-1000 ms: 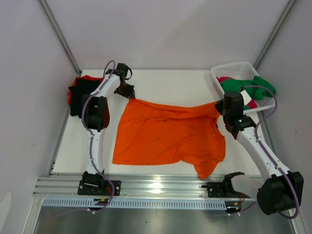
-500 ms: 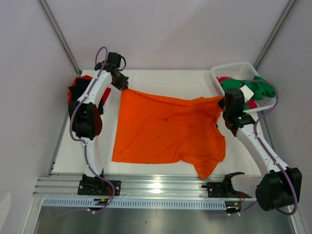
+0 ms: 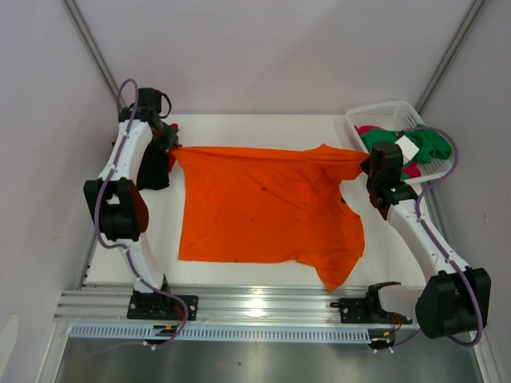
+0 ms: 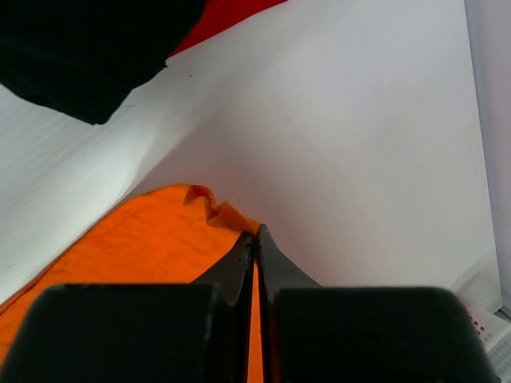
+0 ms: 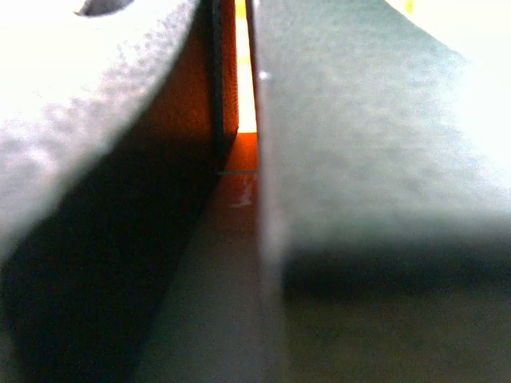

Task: Fold and stack the t-shirts
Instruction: Grap the side of the flattened tshirt furthest away from the robot with both arms, then fold the flattened tshirt in 1/3 of the way

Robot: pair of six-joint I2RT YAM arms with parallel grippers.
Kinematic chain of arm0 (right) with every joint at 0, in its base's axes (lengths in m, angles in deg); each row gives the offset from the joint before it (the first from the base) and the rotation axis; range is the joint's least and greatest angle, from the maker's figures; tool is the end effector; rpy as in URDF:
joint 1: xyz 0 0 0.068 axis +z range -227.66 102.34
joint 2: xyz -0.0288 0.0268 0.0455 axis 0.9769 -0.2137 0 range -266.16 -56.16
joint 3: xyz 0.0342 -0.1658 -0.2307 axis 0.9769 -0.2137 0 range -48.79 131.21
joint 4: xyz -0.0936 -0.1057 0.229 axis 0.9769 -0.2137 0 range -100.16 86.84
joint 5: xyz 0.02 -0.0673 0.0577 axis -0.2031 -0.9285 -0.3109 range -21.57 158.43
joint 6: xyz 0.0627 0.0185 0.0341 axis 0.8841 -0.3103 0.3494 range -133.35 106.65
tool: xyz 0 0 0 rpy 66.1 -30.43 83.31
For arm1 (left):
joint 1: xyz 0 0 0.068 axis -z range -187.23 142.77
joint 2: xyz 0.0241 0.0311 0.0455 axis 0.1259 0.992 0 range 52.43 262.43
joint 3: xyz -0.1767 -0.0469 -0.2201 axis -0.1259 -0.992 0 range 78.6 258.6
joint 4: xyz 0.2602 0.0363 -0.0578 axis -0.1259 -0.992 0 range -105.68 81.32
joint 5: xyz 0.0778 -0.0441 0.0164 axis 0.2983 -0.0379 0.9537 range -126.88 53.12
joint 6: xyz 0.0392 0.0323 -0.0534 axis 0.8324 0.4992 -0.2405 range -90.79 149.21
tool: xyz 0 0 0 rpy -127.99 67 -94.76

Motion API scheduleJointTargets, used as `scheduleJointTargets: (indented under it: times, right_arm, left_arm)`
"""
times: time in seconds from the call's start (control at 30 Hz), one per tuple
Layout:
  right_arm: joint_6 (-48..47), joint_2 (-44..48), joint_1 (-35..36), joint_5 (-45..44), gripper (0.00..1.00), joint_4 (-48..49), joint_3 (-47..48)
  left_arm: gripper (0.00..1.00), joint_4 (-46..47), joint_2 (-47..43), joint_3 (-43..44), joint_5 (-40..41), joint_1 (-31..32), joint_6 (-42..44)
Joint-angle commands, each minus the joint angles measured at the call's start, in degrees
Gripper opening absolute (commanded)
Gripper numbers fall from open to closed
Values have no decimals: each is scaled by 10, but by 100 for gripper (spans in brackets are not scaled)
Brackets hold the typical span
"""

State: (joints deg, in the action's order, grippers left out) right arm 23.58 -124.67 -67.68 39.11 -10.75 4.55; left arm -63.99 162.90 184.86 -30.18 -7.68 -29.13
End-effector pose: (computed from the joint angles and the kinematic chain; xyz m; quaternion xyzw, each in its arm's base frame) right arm 0.2967 0.0215 0.3142 0.3240 0.7508 0.0198 0.5753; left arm 0.4425 0.0106 0.2984 -0.4861 0.8317 -0.0777 0.2568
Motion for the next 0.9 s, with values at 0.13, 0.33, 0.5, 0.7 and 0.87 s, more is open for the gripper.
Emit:
scheduleJointTargets:
  times: [0.13, 0.33, 0.5, 0.7, 0.87]
  right_arm:
    - [-5, -9, -15, -23, 0, 30, 19]
    - [15, 10, -15, 1, 0, 21, 7]
    - [17, 37, -5, 6, 0, 6, -6]
    - [21, 69, 18, 3, 0, -22, -16]
    - [30, 87, 36, 6, 0, -44, -24]
  left_arm:
    - [1, 32, -57, -23, -15, -30, 47]
    - [0, 23, -87, -33, -34, -6, 102]
    - [1, 34, -140, -111, -63, 16, 120]
    - [0, 50, -224, -215, -89, 21, 135]
    - [1, 63, -267, -259, -85, 23, 140]
